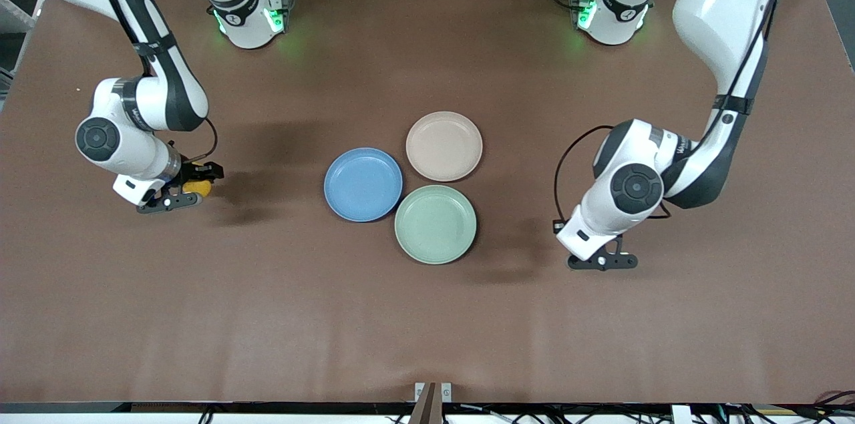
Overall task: Pick lemon and lettuce from blue and beige plates
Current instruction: 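Lower and release the lettuce and lemon onto the table with both grippers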
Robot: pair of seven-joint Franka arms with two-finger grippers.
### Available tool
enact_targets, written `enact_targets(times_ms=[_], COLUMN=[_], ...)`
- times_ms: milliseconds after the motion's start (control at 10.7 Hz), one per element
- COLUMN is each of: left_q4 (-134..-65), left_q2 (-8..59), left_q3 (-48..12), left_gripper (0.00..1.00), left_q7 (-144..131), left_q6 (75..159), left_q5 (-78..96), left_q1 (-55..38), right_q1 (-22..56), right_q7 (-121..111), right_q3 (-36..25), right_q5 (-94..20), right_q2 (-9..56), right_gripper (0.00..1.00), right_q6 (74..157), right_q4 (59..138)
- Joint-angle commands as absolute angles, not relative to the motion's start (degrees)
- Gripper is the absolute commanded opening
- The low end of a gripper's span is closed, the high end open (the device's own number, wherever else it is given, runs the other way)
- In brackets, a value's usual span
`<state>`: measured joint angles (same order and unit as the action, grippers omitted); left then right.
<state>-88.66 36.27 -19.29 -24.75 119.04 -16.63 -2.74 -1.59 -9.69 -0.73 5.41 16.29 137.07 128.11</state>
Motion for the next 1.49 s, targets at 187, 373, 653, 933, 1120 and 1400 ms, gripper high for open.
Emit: enact_targets(times_ms=[187,373,653,933,1120,1400], left_q4=[-88.68,-88.68,-89.03,-89.65,-90.78,-91.49], left_q2=[38.05,38.67,38.15,37.53,36.57,34.72], left_q3=[-19.6,-18.55,-18.63,-18.63,-18.81,-19.16], left_gripper=[0.0,1.0,1.0,1.0,1.0,1.0], left_q7=[-18.02,-14.35,-14.58,-16.26,-16.26,-15.82], left_q6=[121.02,121.55,122.17,122.17,122.08,121.2], left_q5=[-18.28,-18.37,-17.41,-16.88,-16.87,-16.96], left_q1=[0.88,0.88,2.72,3.16,3.16,3.95], right_q1=[-2.9,-2.73,-2.64,-2.46,-2.46,-2.37], right_q7=[-11.43,-11.43,-10.99,-10.72,-10.81,-10.81], right_q3=[-0.26,-0.26,-0.26,-0.26,-0.09,-0.18], right_q5=[3.78,3.69,3.69,3.69,3.34,-0.17], right_q2=[19.86,21.88,22.5,21.89,19.0,17.4], right_gripper=[0.01,0.02,0.23,1.0,1.0,1.0], right_q6=[143.69,146.41,146.96,146.08,137.69,121.53], right_q4=[129.64,129.64,129.46,129.2,126.84,117.99])
